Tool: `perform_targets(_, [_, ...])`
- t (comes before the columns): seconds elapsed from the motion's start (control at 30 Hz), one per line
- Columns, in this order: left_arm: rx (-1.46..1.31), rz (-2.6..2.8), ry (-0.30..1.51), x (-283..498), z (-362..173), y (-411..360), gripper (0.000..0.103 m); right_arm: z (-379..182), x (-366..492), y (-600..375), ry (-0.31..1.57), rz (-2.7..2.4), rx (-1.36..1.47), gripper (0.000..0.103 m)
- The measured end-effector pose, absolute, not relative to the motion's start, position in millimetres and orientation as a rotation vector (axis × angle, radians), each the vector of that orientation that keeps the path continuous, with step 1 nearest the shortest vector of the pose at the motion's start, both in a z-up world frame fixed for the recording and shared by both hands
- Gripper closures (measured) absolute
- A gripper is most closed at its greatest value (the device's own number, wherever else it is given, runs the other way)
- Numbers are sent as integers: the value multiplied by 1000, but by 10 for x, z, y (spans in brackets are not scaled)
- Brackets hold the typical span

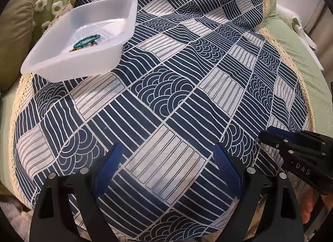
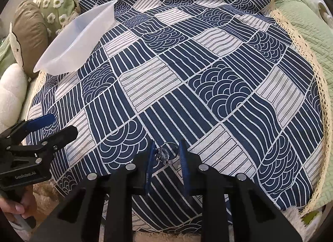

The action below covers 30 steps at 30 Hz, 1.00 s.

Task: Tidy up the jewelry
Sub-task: 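Grasp the silver ring on the quilt with the right gripper, then carry the silver ring into the clear tray and open the right gripper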

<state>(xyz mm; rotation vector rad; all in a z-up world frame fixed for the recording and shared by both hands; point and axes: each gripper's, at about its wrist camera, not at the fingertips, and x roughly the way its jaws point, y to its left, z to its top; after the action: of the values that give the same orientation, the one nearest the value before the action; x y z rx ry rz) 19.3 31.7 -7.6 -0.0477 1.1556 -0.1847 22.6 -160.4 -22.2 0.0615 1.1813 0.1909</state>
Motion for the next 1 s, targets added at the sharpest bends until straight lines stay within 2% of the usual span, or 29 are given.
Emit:
perform_targets(0.13, [-64,-182,1110,204,172,421,19,89,290,-1456,1126,248,71,79])
perform_targets(0.37, [-96,-142,985,449,871,927,19,990,671,-729,973,371,-19,79])
perform_targets(0.5, [-90,-83,975,731,1010,1289,19,1274,1064,-274,944,439,-28,79])
perform_targets(0.67, [-51,19,973,1195,981,1668,19,1168,1514,322,968,472,-88,79])
perform_targets(1.0, [-46,164,1033,1900,571,2150,19,417,2171,917,1066,455,-177,79])
